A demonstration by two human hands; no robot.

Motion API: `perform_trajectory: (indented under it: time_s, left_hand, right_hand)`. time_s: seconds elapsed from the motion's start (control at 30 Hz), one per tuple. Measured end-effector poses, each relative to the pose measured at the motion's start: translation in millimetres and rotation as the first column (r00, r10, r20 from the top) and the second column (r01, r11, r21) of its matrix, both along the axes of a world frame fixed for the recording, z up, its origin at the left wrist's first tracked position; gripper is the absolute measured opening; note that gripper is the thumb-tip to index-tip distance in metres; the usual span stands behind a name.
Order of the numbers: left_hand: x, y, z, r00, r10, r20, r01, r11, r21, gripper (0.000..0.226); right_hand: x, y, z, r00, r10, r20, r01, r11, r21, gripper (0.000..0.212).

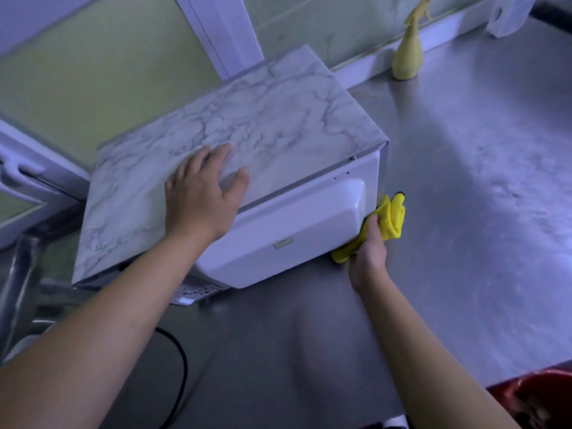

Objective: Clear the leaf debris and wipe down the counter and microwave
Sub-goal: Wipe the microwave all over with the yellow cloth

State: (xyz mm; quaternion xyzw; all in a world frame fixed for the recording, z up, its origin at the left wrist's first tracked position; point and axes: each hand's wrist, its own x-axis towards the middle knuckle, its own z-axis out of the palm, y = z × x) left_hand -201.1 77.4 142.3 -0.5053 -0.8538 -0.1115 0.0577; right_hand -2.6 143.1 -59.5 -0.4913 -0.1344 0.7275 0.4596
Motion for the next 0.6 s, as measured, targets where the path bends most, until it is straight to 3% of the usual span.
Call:
perform_trajectory:
  time_s: [0.1, 0.23, 0.37, 0.47, 0.6]
  left_hand:
    - [-0.1, -1.5, 0.6, 1.000, -0.006, 0.007, 0.006, 1.000, -0.002, 0.067]
    - [-3.1, -1.2, -1.7, 1.000, -0.030, -0.008, 0.030, 1.000, -0.002, 0.063]
    - [-3.8, 0.0, -1.8, 0.999, -0.043, -0.020, 0.043, 0.999, -0.014, 0.063]
    - [-3.3, -0.9, -2.6, 0.998, -0.053, -0.042, 0.053, 0.999, -0.001, 0.061]
    - [-3.6, 0.5, -4.8, 0.996, -0.060, -0.062, 0.059, 0.998, -0.022, 0.063]
  right_hand:
    - [8.3, 1.9, 18.2, 0.999, -0.043, 0.013, 0.043, 0.999, 0.022, 0.047]
    - [20.4, -0.3, 70.2, 0.932, -0.307, 0.194, 0.219, 0.901, 0.374, 0.054]
    - [-10.2, -7.0, 127.3, 0.874, -0.374, 0.311, 0.129, 0.794, 0.593, 0.056]
    - [-38.1, -19.8, 141.7, 0.720, -0.484, 0.498, 0.129, 0.798, 0.589, 0.066]
    - [-66.5, -48.7, 136.3, 0.464, -0.446, 0.765, -0.100, 0.832, 0.545, 0.084]
